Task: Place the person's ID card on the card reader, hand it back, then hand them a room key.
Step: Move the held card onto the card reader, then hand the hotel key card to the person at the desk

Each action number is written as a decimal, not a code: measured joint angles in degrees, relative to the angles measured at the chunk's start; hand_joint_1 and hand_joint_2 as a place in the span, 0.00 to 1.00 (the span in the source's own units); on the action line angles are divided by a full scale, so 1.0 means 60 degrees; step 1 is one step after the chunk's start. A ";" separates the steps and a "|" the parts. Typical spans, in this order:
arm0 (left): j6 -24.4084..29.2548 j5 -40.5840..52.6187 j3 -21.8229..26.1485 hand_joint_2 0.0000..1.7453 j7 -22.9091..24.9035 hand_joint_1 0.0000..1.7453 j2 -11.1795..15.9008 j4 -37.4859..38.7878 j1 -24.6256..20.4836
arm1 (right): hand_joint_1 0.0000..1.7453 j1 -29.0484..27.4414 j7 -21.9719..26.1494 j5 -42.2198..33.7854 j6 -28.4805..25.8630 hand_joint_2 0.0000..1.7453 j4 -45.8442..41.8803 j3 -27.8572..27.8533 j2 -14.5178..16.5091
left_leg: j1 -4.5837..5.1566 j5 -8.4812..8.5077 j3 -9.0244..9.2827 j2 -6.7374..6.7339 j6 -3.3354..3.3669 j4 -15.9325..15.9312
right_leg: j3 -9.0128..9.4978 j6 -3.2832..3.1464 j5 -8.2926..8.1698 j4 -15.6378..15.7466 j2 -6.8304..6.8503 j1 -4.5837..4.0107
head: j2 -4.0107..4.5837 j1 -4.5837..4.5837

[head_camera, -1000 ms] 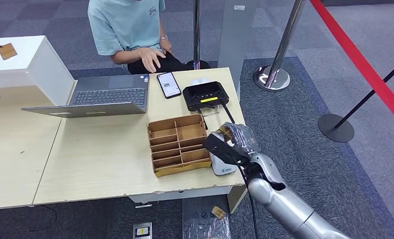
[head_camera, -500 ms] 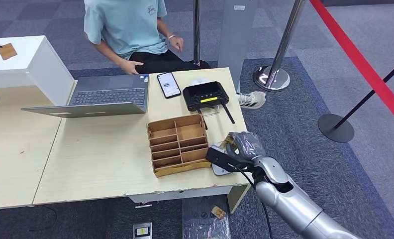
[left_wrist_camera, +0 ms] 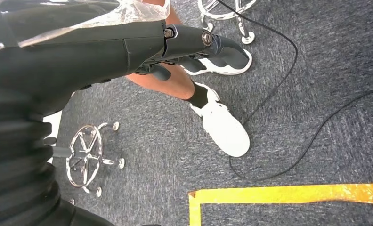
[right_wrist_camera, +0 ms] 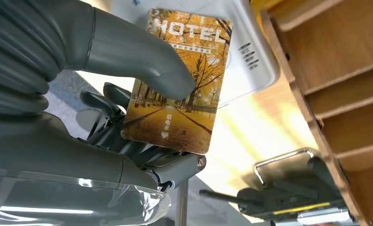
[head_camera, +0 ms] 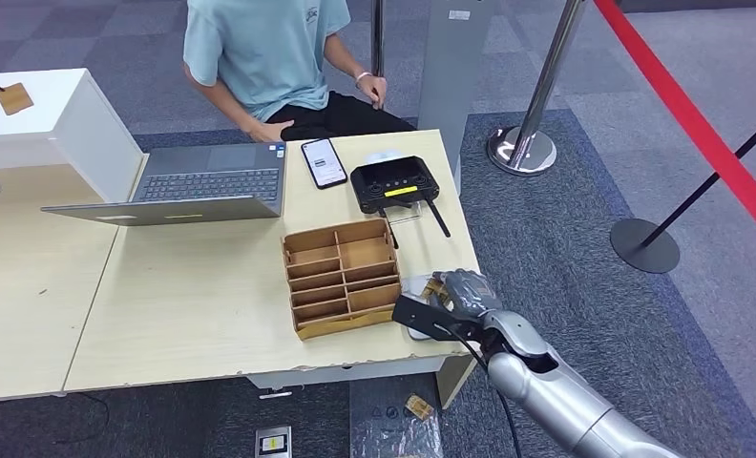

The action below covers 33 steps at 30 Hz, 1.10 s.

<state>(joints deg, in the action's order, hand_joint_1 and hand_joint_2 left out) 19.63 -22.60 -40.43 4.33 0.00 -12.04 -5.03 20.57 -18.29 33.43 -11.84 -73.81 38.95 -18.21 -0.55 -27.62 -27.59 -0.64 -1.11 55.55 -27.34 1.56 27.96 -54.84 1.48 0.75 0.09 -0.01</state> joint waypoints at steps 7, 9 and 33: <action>0.0003 -0.0047 -0.0089 1.00 -0.0014 0.00 0.0006 0.0000 -0.0015 | 1.00 -0.0005 0.0181 -0.0139 -0.0252 1.00 0.0400 0.0044 0.0199 | 0.0000 0.0000 0.0005 -0.0001 0.0000 0.0000 | 0.0004 0.0000 0.0000 0.0000 0.0000 0.0000 | 0.0000 0.0001; 0.0004 -0.0080 -0.0118 1.00 -0.0015 0.00 0.0007 0.0000 -0.0015 | 1.00 -0.0006 0.0187 -0.0135 -0.0348 1.00 0.0481 0.0046 0.0225 | 0.0000 0.0000 0.0006 -0.0001 0.0000 0.0001 | 0.0005 0.0000 -0.0001 0.0000 0.0000 0.0000 | 0.0000 0.0001; 0.0019 -0.0283 -0.0199 1.00 -0.0052 0.00 0.0007 0.0000 -0.0013 | 1.00 0.0121 -0.0128 0.0043 -0.1221 1.00 -0.0232 -0.0358 -0.0084 | 0.0002 0.0007 0.0006 -0.0001 0.0003 0.0008 | 0.0007 0.0006 -0.0014 0.0000 0.0000 0.0002 | 0.0000 0.0001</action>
<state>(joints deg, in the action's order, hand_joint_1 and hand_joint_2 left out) 19.74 -24.30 -41.63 4.02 0.04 -12.04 -5.11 21.30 -19.05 33.69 -19.16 -75.20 36.81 -18.71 -0.54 -27.58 -27.56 -0.64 -1.09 55.60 -27.29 1.60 27.88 -54.84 1.48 0.76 0.09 0.00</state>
